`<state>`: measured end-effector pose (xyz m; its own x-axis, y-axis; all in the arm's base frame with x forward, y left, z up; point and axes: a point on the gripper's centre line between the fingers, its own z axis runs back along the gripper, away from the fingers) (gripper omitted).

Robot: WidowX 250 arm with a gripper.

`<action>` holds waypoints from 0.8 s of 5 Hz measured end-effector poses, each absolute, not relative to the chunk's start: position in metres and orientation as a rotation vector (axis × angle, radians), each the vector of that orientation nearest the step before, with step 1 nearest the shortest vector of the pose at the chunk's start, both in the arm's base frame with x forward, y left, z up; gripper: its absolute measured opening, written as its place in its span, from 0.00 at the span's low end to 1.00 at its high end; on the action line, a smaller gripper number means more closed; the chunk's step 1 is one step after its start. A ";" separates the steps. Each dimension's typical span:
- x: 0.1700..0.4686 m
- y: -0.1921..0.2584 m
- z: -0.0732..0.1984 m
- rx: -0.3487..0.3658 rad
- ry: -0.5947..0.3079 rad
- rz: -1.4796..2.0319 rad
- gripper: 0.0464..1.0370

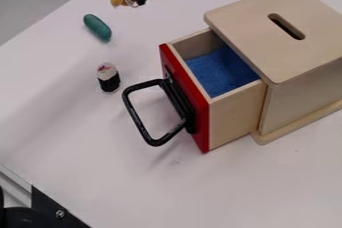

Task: Take the thing out of the drawer and put it on the left side of the table

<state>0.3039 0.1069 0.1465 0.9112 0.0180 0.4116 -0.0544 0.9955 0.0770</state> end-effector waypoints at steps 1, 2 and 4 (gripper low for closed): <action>0.319 0.132 0.115 0.086 -0.366 0.089 0.55; 0.331 0.143 0.075 0.089 -0.285 0.118 0.55; 0.353 0.146 0.030 0.061 -0.271 0.129 0.55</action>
<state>0.3530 0.1463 0.0297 0.9555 0.1186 0.2702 -0.1350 0.9899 0.0427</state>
